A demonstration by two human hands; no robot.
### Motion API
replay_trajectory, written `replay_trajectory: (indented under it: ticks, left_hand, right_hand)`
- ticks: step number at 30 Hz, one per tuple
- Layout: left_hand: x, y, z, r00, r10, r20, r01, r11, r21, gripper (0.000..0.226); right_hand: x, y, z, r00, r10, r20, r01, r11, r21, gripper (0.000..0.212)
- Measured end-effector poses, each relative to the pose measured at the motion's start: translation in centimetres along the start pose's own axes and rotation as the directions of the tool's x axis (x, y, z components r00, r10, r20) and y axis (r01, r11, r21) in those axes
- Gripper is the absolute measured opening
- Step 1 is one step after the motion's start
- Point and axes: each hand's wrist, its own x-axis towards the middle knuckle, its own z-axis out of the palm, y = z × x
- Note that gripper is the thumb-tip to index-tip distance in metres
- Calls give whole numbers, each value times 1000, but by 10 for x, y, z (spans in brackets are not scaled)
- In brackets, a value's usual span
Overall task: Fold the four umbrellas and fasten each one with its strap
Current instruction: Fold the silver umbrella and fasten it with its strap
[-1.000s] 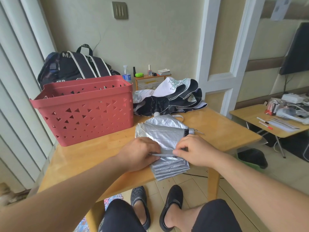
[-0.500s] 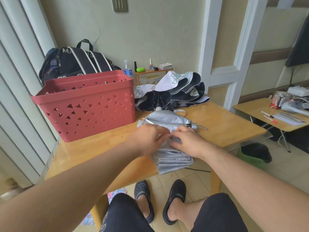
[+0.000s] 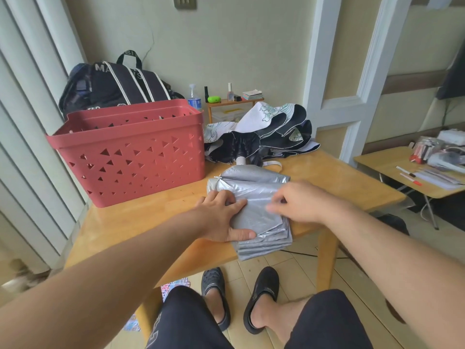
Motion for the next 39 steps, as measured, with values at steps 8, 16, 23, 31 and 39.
replay_trajectory:
  ticks: [8, 16, 23, 31, 39]
  left_hand:
    - [5, -10, -4, 996, 58, -72, -59, 998, -20, 124]
    - [82, -8, -65, 888, -335, -314, 255, 929, -269, 68]
    - [116, 7, -71, 890, -327, -317, 51, 763, -644, 80]
    - [88, 17, -90, 978, -118, -170, -116, 365, -924, 78]
    - [76, 20, -60, 954, -42, -296, -203, 635, -746, 83]
  right_hand:
    - [4, 14, 51, 962, 16, -272, 63, 957, 282, 39]
    - [9, 19, 58, 966, -53, -255, 121, 958, 260, 45]
    - [8, 20, 58, 968, -49, -247, 121, 950, 288, 73]
    - [6, 21, 57, 951, -63, -301, 162, 934, 318, 43]
    - [3, 16, 45, 959, -112, -262, 184, 945, 272, 32]
